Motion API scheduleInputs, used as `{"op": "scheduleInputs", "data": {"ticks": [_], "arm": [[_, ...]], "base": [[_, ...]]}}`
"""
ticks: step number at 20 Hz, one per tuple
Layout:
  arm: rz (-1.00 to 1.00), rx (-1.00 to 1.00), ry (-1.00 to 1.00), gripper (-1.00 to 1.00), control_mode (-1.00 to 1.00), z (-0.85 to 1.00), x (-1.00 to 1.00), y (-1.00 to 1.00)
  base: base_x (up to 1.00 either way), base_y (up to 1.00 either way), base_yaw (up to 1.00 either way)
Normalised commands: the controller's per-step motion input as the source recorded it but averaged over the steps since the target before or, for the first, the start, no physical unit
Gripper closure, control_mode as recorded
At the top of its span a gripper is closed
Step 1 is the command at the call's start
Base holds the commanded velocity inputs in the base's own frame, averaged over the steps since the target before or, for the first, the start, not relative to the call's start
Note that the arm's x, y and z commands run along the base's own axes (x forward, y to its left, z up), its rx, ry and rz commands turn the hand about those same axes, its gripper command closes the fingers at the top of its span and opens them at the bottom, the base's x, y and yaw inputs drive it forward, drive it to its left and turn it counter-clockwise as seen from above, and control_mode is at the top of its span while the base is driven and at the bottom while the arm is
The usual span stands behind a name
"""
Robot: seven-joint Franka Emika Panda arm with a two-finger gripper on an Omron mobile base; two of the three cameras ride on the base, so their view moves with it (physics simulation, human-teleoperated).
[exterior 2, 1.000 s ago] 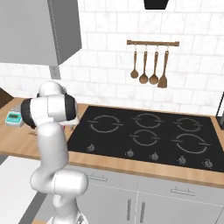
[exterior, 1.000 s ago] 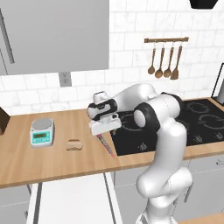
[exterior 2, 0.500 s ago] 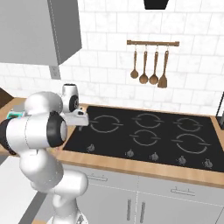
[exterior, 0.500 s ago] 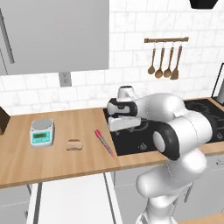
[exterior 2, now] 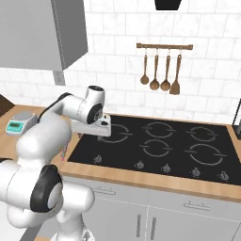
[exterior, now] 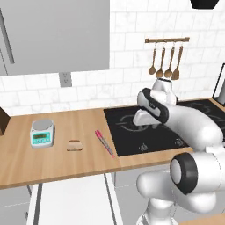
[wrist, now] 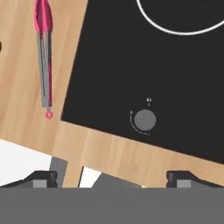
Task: Pick the tongs from the drawer and place it on the counter.
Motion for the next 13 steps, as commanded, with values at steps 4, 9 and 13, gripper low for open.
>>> {"op": "scheduleInputs", "data": {"ticks": [4, 9, 13], "arm": [[0.00, 0.15, -0.28, -1.00, -1.00, 0.67, -0.77, -0.56], [0.05, 0.25, -0.52, -1.00, -1.00, 0.22, -0.89, 0.10], [0.05, 0.30, -0.59, -1.00, -1.00, -0.05, 0.15, 0.08]], "base": [[0.00, 0.00, 0.00], [0.00, 0.00, 0.00], [0.00, 0.00, 0.00]]}}
